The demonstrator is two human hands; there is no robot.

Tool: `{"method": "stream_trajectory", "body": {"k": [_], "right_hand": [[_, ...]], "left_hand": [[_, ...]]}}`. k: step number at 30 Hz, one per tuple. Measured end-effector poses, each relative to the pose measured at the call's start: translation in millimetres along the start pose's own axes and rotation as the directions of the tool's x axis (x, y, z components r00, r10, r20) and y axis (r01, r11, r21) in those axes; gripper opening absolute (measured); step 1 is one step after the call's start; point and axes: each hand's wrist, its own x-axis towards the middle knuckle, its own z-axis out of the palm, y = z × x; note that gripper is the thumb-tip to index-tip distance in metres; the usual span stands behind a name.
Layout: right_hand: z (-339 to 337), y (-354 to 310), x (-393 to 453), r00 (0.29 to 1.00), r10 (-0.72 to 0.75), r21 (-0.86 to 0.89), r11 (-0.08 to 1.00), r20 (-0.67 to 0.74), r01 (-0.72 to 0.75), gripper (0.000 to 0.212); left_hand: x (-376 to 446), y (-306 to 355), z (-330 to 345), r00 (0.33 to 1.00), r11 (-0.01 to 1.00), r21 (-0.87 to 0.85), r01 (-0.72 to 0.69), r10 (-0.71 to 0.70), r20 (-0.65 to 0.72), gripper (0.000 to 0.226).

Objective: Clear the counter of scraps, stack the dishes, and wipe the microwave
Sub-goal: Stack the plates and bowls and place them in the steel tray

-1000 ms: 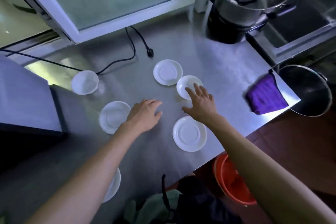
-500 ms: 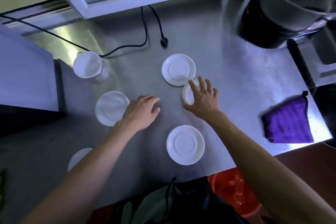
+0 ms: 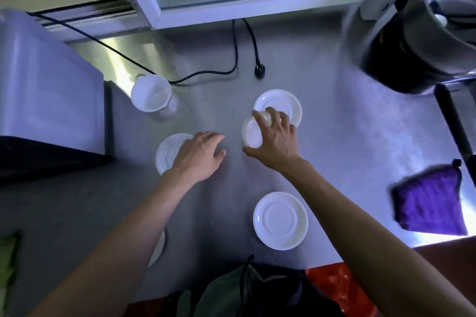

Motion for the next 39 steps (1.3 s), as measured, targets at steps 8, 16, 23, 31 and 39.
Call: {"method": "stream_trajectory", "body": {"k": [8, 16, 23, 31, 39], "right_hand": [[9.7, -79.2, 57.7, 0.998, -0.062, -0.005, 0.998, -0.007, 0.062, 0.097], [29.2, -125.2, 109.8, 0.995, -0.089, -0.048, 0.995, 0.045, 0.091, 0.098], [38.9, -140.4, 136.6, 0.995, -0.091, -0.038, 0.995, 0.032, 0.092, 0.097], [38.4, -141.5, 139.5, 0.993, -0.102, -0.049, 0.993, 0.056, 0.105, 0.099], [8.8, -132.0, 110.1, 0.991, -0.127, -0.027, 0.991, 0.043, 0.128, 0.098]], "left_hand": [[16.5, -86.7, -39.0, 0.988, 0.997, -0.003, 0.078, -0.077, -0.132, 0.046], [69.8, -164.2, -45.7, 0.974, 0.983, 0.058, 0.173, -0.162, -0.158, 0.070], [112.2, -189.0, -51.3, 0.980, 0.978, 0.097, 0.185, -0.175, -0.097, 0.091], [116.5, -187.0, -57.3, 0.978, 0.978, 0.018, 0.207, -0.206, -0.040, 0.100], [66.9, -152.7, -67.0, 0.966, 0.967, 0.027, 0.255, -0.253, -0.055, 0.098]]}}
